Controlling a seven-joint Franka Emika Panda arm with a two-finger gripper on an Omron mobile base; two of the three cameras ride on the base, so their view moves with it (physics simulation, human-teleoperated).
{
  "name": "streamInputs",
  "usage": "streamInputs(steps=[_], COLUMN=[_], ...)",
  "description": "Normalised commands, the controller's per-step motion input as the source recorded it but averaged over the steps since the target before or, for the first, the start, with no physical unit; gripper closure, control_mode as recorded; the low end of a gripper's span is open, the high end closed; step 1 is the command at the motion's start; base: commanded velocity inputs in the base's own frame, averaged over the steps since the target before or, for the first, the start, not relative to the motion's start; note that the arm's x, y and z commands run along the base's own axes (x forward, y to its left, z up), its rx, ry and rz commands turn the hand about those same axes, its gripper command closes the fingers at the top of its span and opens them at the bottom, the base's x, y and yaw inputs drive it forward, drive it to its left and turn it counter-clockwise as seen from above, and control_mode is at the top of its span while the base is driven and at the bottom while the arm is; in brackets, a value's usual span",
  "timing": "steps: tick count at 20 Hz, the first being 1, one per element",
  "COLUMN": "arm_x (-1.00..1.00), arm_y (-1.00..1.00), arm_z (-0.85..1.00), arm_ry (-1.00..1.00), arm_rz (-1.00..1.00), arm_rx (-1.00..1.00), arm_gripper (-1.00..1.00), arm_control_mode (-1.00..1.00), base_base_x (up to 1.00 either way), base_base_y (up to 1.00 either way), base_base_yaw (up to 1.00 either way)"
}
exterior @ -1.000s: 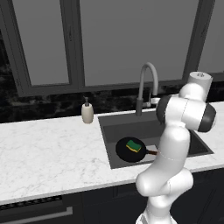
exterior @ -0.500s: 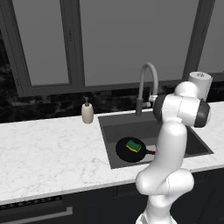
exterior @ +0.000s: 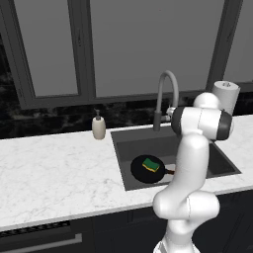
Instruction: Pick the pan and sponge and place them into the sink. Then turn on the water.
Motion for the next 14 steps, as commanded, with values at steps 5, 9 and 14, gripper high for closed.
streamInputs(steps=[5,9,14], arm_x=[0.12,0.11,0.07], arm_y=[-1.00,-1.00,-1.00], arm_z=[-0.01,0.00,0.00], arm_ry=[-0.09,-0.09,-0.07], arm_rz=[0.34,0.35,0.35], arm_rx=[0.42,0.42,0.41], arm_gripper=[-1.00,-1.00,-1.00], arm_control_mode=[-1.00,-1.00,-1.00], base_base_x=[0.00,0.00,0.00], base_base_y=[0.00,0.00,0.00], base_base_yaw=[0.00,0.00,0.00])
